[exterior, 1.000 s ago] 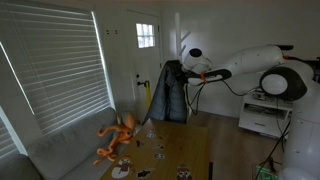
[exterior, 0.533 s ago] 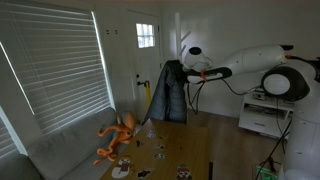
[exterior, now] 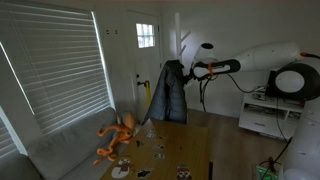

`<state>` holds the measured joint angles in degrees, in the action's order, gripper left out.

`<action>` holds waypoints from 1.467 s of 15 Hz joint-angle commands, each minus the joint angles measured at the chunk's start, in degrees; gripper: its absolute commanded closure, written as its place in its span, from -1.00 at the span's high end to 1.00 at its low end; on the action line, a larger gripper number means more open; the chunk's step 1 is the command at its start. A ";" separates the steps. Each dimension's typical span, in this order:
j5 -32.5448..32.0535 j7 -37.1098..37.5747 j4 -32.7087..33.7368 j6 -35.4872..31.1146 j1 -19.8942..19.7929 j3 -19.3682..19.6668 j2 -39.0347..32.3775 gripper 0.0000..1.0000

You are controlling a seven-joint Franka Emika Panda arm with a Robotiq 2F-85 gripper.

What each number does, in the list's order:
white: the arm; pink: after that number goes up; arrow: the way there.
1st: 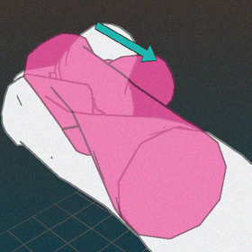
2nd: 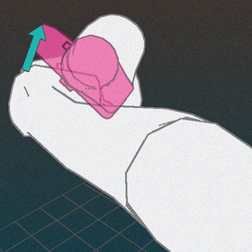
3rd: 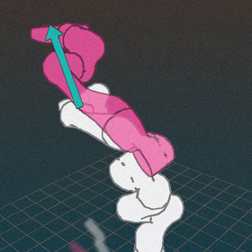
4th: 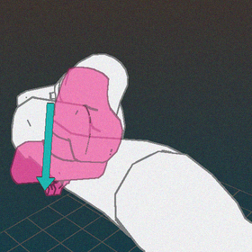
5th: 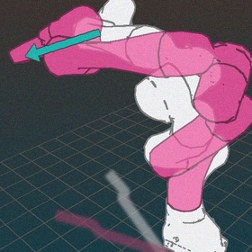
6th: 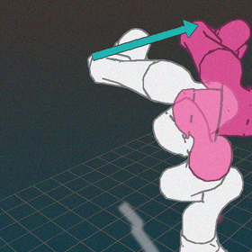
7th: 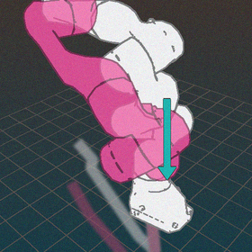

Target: Move the tote bag to two different stocks on the coat hanger

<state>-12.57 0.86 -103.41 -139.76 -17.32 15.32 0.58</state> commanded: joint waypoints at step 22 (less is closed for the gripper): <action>28.74 -27.89 6.61 2.77 -8.77 7.66 -10.39 1.00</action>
<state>12.95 -29.00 -101.69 -138.90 -23.96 23.53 -5.80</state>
